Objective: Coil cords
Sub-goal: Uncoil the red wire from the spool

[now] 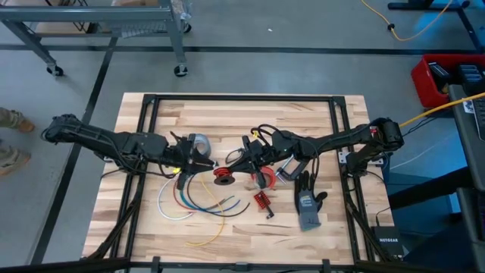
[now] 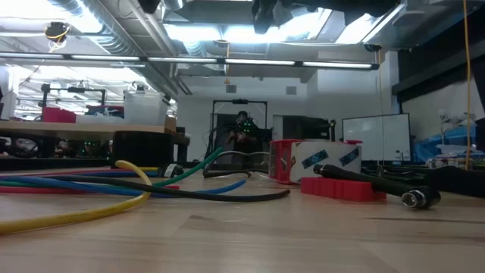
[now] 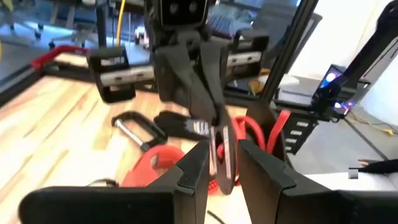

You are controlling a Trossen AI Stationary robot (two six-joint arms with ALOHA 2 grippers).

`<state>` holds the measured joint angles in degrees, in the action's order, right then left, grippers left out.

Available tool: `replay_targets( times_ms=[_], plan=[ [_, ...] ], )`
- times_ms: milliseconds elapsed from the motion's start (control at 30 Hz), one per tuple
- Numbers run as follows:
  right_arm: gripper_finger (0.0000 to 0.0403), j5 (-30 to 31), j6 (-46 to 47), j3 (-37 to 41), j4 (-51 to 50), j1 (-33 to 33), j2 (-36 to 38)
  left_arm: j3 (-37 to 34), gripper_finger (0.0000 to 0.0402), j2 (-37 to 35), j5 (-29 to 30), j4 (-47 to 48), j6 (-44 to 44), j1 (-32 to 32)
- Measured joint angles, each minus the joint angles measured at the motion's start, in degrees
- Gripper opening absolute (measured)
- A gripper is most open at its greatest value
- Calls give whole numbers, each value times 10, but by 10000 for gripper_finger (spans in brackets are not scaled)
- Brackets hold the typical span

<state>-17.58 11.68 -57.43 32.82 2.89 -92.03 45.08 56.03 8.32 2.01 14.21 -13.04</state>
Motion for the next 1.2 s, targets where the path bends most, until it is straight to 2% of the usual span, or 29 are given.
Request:
replay_targets(
  times_ms=[100, 300, 500, 833, 1200],
  plan=[
    [5, 0, 0, 0, -1, -4, 0, 0, 74, 3, 1, 6, -10, 0],
    [5, 0, 0, 0, 0, -10, 0, 0, 74, 4, 54, -1, -118, 1],
    [5, -1, 0, 0, -1, -14, 0, 0, 91, 11, 76, 0, -75, 16],
    [5, 0, -11, -1, -17, -26, 0, 0, 192, 17, 88, 1, -41, 23],
    [5, 3, -17, -1, -49, -61, 0, 0, 183, 5, 86, 5, -41, 5]
  ],
)
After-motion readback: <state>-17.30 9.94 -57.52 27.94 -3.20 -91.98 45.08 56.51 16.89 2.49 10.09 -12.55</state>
